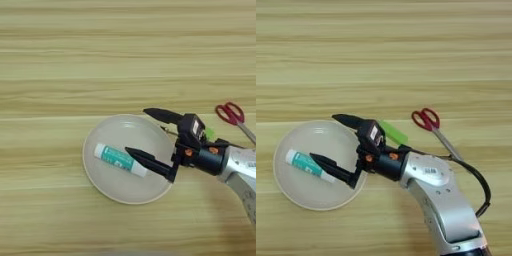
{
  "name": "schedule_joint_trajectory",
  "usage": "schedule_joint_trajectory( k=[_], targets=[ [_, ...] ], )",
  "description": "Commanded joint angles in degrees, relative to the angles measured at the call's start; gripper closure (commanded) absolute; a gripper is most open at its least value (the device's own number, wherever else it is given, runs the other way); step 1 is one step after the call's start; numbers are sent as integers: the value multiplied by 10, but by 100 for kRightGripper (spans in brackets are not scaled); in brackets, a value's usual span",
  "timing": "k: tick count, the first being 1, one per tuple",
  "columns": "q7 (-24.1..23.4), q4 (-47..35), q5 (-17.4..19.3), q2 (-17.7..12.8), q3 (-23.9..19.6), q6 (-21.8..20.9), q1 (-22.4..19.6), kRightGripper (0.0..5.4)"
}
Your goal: Move the objects on the table
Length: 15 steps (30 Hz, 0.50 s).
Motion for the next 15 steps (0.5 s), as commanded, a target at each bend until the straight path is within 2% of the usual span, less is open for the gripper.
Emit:
schedule_joint_trajectory(
  k=[1,8,12,15],
  targets=[
    [-16,-19,5,-8,-15,-10,-30,3],
    [-33,-14,12,0,-35,-7,-46,3],
    [-89,2,29,26,-78,-1,-89,3],
    [-152,37,20,42,-119,-9,-135,3]
  ],
)
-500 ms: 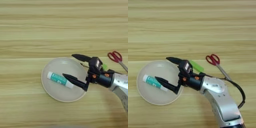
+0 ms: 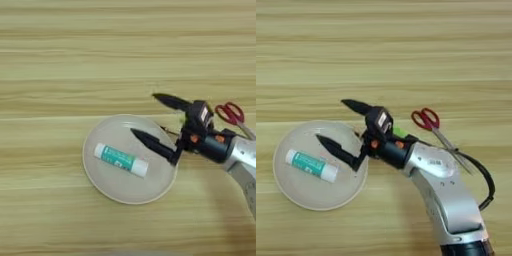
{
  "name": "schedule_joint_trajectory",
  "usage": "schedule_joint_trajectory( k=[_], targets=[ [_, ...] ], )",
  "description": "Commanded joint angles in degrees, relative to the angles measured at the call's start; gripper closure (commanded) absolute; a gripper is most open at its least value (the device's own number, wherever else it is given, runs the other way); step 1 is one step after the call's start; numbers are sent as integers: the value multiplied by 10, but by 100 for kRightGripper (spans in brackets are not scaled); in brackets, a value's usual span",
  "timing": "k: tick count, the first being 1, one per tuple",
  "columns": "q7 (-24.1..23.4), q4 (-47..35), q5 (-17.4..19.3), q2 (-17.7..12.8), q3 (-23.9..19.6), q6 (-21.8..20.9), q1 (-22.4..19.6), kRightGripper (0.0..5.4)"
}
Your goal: Move the objects on the table
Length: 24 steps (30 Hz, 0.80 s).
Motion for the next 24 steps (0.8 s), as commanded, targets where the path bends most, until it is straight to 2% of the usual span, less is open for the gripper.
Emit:
schedule_joint_trajectory(
  k=[1,4,8,14,17,19,24],
  targets=[
    [-101,35,-10,15,-71,-20,-95,3],
    [-154,71,-26,23,-102,-41,-127,3],
    [-224,120,-73,24,-127,-78,-159,3],
    [-294,207,-131,-1,-149,-81,-192,3],
    [-303,234,-138,-17,-156,-59,-199,3],
    [-297,258,-131,-40,-170,-31,-203,3],
    [-237,299,-102,-102,-194,44,-203,3]
  ],
)
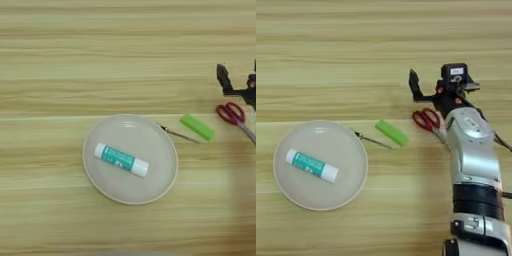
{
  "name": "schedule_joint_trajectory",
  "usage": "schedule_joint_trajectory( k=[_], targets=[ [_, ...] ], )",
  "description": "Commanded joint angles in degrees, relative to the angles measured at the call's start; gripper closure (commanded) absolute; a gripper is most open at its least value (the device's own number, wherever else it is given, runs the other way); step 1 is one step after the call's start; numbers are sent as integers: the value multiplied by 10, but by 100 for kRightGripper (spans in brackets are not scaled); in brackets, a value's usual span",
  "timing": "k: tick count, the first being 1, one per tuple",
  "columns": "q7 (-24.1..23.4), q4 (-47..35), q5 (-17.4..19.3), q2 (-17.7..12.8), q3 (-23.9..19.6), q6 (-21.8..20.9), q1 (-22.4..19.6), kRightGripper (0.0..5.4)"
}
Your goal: Move the objects on the table
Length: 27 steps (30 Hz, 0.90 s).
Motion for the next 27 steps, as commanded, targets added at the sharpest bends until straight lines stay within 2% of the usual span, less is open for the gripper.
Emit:
schedule_joint_trajectory(
  k=[1,5,15,27],
  targets=[
    [45,9,28,-69,-21,42,-42,3],
    [80,41,25,-87,-7,60,-39,3],
    [156,91,7,-103,33,47,-26,3],
    [167,177,-26,-102,59,13,-40,3]
  ],
)
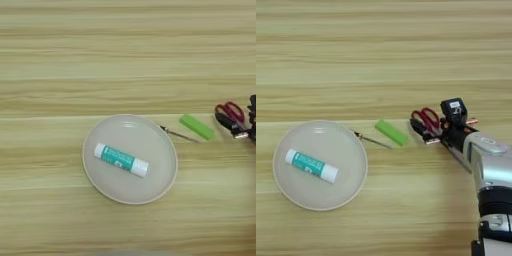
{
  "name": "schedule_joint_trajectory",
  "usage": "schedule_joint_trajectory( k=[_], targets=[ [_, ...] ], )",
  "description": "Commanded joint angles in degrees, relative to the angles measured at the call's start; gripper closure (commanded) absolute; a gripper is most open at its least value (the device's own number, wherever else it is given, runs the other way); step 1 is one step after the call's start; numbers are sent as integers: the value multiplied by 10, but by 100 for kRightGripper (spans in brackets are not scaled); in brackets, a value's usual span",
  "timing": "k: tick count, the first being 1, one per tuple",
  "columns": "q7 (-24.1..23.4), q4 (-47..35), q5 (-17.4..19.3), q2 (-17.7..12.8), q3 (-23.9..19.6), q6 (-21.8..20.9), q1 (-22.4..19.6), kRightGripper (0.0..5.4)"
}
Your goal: Move the objects on the table
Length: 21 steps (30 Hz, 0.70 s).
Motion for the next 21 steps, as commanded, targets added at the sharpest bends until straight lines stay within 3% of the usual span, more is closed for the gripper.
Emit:
schedule_joint_trajectory(
  k=[1,21],
  targets=[
    [-4,-3,-8,-29,1,-29,-43,3],
    [15,98,1,-20,7,-35,-84,3]
  ],
)
